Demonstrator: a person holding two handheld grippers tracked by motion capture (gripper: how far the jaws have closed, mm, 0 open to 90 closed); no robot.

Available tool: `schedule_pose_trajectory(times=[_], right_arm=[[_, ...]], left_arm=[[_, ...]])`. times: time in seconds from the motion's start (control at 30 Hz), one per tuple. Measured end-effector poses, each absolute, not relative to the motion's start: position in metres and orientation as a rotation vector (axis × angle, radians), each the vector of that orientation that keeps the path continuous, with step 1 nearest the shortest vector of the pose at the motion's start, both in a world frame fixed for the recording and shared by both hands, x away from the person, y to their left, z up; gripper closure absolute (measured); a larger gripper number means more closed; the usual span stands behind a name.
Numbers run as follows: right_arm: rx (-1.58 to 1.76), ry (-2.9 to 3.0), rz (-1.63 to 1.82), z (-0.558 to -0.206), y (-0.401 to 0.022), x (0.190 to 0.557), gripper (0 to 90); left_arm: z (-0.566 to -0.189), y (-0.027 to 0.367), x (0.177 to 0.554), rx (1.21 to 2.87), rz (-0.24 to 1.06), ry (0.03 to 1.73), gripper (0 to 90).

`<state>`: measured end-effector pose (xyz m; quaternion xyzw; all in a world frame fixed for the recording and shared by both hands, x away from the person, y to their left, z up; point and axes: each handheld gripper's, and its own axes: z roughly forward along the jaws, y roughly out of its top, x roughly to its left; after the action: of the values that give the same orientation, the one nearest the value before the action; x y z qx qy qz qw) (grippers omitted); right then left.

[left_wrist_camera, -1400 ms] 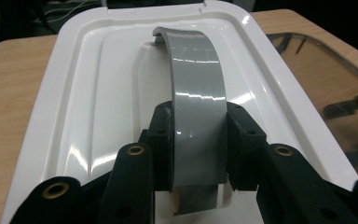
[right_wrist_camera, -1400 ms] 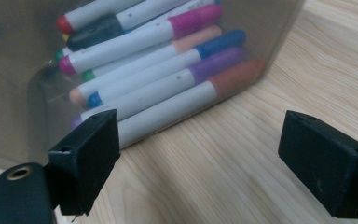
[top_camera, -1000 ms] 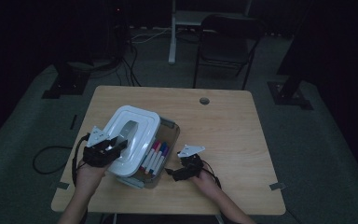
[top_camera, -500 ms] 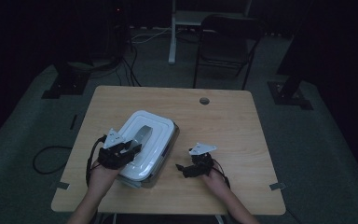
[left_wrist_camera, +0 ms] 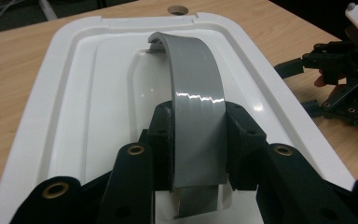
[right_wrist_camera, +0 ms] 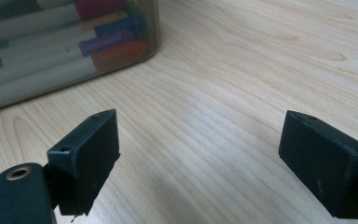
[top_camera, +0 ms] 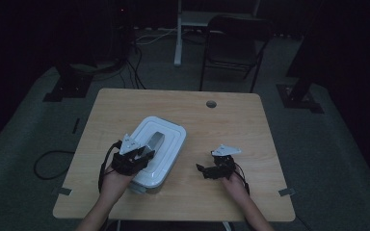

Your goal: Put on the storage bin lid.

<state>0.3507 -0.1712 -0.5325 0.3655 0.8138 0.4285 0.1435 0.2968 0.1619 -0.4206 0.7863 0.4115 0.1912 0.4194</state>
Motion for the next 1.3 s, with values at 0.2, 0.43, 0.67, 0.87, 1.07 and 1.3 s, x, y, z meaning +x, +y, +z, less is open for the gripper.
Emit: schedule_pose_trajectory(times=[0.2, 0.43, 0.67, 0.87, 1.07, 1.3], right_arm=[[1.081, 2.351, 1.242, -0.534, -0.175, 0.351, 11.9], [1.073, 2.349, 1.241, -0.531, -0.177, 0.351, 11.9], [1.082, 2.333, 1.245, -0.527, -0.181, 0.353, 11.9], [1.103, 2.320, 1.239, -0.528, -0.187, 0.354, 11.9], [1.103, 2.329, 1.231, -0.529, -0.187, 0.355, 11.9], [1.102, 2.316, 1.242, -0.527, -0.187, 0.354, 11.9]], left_arm=[[-0.425, 0.164, 0.295, 1.960, 0.473, 1.019, 68.2], [-0.421, 0.173, 0.294, 1.948, 0.398, 1.004, 44.3], [-0.409, 0.197, 0.286, 1.878, 0.394, 1.014, 33.0], [-0.406, 0.217, 0.284, 1.858, 0.427, 1.019, 18.5], [-0.402, 0.239, 0.287, 1.800, 0.462, 1.031, 9.8], [-0.411, 0.269, 0.306, 1.755, 0.516, 1.119, 0.4]])
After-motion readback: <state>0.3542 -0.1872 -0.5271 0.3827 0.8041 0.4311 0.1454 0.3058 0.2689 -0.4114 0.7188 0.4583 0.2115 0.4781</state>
